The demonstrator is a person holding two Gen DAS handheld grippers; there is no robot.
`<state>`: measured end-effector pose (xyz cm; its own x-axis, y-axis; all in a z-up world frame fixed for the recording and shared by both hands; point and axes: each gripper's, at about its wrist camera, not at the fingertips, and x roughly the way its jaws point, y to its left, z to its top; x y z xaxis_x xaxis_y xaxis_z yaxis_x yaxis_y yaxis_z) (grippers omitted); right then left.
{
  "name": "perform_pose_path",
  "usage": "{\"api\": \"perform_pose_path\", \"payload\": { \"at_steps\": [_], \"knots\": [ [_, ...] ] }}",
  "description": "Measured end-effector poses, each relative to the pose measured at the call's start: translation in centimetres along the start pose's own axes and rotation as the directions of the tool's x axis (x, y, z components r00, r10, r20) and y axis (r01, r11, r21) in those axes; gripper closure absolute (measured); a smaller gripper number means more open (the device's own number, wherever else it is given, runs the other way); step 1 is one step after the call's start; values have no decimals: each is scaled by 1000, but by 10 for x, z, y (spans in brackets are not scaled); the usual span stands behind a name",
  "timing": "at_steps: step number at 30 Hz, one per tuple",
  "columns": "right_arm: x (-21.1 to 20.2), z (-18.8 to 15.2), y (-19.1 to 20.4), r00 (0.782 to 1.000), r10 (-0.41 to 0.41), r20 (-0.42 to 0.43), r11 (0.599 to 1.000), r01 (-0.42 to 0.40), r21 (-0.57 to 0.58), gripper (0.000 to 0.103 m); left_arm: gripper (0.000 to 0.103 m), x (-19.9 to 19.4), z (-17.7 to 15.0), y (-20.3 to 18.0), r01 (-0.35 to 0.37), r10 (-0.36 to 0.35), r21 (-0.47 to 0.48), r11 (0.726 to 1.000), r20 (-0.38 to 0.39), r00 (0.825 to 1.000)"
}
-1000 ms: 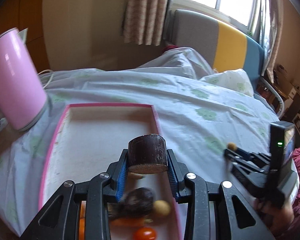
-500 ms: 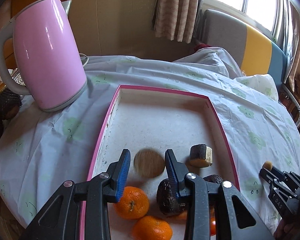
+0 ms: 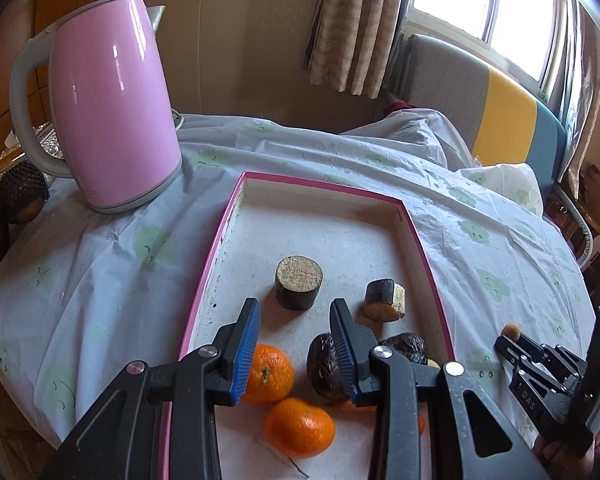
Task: Organize fruits
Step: 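Carry the yellow fruit over the tray, lower it in and open the right tool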
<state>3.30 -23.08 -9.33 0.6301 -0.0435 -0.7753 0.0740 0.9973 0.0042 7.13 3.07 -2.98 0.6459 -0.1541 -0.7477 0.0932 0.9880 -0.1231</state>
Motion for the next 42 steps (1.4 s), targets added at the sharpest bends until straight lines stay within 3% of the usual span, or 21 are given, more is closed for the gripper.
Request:
{"api": "perform_pose_path", "payload": {
  "at_steps": [19, 31, 42],
  "knots": [
    [-12, -2, 8, 1000, 22, 3, 999, -23, 24, 79, 66, -34, -24, 22, -24, 24, -7, 1000, 24, 999],
    [-45, 16, 54, 987, 150, 62, 988, -147, -49, 79, 66, -40, -34, 33, -21, 22, -34, 999, 26, 999],
    [-51, 36, 112, 949, 315, 29, 941, -309, -138, 79, 66, -39, -34, 51, -24, 26, -78, 997, 19, 999]
  ]
}}
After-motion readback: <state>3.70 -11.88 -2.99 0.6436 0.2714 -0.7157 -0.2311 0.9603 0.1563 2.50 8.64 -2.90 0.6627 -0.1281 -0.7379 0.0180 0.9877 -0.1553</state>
